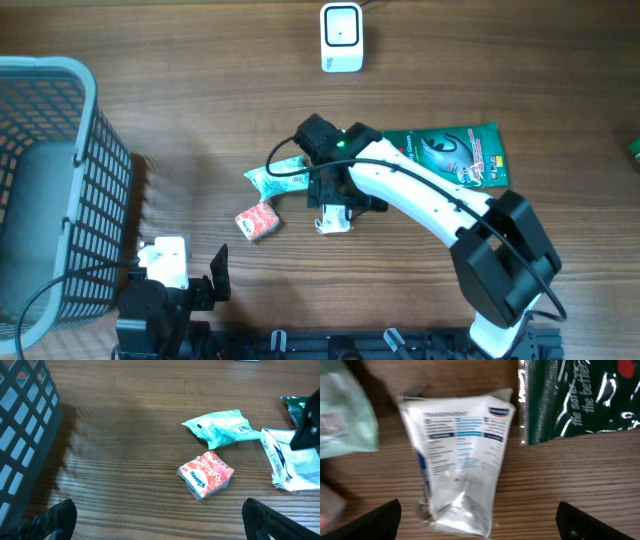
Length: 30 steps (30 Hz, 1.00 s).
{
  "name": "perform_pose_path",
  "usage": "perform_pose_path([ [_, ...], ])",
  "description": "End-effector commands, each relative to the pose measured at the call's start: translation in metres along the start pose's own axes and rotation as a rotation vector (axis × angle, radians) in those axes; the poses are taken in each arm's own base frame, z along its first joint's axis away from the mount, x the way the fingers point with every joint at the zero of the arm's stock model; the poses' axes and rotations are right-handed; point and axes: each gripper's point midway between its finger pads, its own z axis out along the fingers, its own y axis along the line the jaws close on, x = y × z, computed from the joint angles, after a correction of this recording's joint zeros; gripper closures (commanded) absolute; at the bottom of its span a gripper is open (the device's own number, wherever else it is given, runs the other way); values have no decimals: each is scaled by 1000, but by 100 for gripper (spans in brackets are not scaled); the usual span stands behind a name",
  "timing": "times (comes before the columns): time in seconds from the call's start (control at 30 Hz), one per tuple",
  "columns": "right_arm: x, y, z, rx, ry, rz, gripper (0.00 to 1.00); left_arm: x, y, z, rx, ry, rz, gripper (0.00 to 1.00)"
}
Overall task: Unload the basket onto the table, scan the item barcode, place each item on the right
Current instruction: 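Reach the right gripper to the white Hansaplast packet and grasp it, then hold the Hansaplast packet up to the scanner with the right gripper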
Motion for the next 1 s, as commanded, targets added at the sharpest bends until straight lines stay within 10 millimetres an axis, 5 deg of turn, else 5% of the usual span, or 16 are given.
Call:
perform_pose_path([
  [0.0, 1, 13, 2, -22, -9, -36, 0, 0, 0, 1, -1, -3, -8, 0],
  [0.27, 17, 8, 65, 102, 104, -64, 1, 0, 0, 1, -1, -4, -8, 0],
  [0.33, 18, 8, 66, 108, 109, -63, 11, 0, 0, 1, -1, -3, -8, 0],
  [0.4, 20, 5, 65, 117, 117, -64, 39, 0, 0, 1, -1, -3, -8, 0],
  [0.47, 21, -4, 64, 159, 114, -69, 57, 0, 0, 1, -1, -3, -8, 0],
  [0.53, 20, -13, 62, 208, 102, -79, 61, 0, 0, 1, -1, -3, -8, 0],
  [0.63, 6, -29, 43, 309, 62, -146, 61, 0, 0, 1, -1, -3, -8, 0],
  [0.83, -65, -52, -69, 580, -242, -208, 60, 0, 0, 1, -1, -3, -8, 0],
  [0.97, -83, -60, -111, 723, -376, -288, 61, 0, 0, 1, -1, -4, -8, 0],
])
